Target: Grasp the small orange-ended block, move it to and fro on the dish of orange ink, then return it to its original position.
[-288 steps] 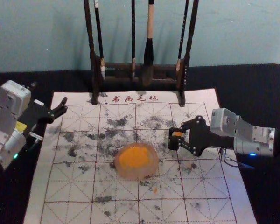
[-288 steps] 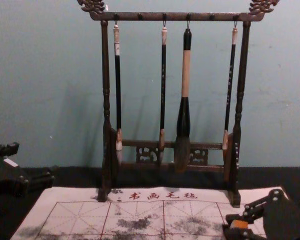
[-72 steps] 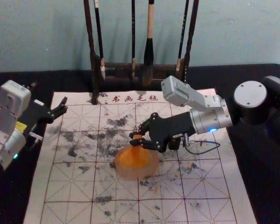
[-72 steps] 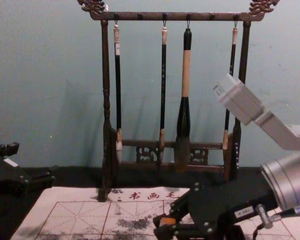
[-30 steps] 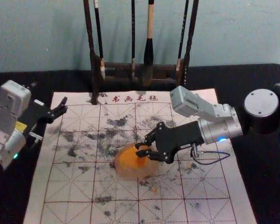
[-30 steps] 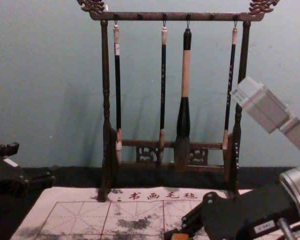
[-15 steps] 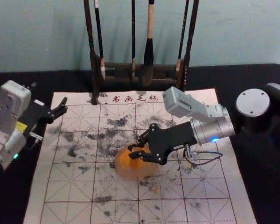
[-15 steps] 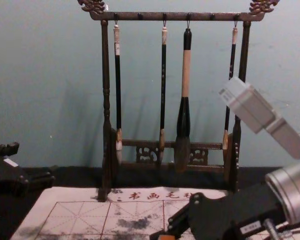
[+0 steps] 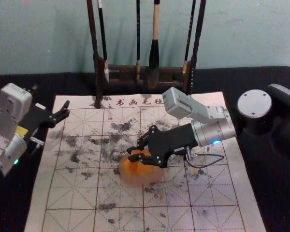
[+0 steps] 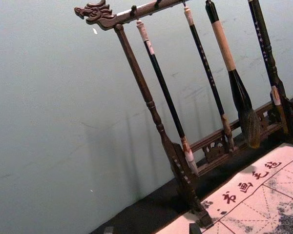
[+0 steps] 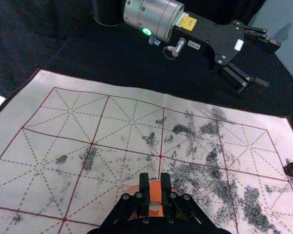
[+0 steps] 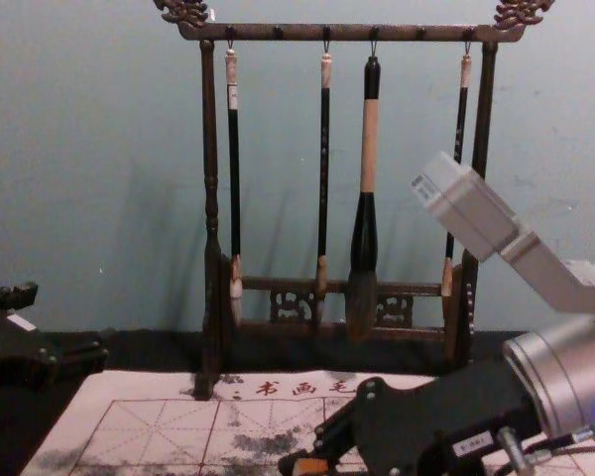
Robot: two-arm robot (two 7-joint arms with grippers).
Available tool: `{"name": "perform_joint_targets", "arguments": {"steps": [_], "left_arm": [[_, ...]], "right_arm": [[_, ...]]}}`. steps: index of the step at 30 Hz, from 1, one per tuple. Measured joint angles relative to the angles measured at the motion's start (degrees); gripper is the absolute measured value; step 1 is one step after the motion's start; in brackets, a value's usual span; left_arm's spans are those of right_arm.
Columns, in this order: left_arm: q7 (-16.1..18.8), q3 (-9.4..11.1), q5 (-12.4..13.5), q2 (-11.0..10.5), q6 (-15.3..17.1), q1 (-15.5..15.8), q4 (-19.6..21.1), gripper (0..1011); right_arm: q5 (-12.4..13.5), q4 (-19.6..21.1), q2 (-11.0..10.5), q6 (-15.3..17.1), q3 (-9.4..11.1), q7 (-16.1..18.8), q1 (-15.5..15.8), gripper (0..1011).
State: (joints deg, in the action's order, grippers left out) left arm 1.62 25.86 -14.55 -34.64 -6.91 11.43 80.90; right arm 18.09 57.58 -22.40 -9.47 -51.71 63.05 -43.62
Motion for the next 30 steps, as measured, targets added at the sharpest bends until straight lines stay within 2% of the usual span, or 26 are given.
{"name": "perform_joint_targets", "arguments": {"steps": [14,30], "left_arm": [[0.0,0.0,0.0,0.0,0.0,0.0,0.0,1001],[0.0,0.0,0.0,0.0,0.0,0.0,0.0,1001]], "right_arm": [[-0.5,-3.4,1.7,-0.9,0.4,-0.5,-1.2,133],[-1.5,-2.4,0.5,-0.1,1.3,-1.9,-0.9,133]]}}
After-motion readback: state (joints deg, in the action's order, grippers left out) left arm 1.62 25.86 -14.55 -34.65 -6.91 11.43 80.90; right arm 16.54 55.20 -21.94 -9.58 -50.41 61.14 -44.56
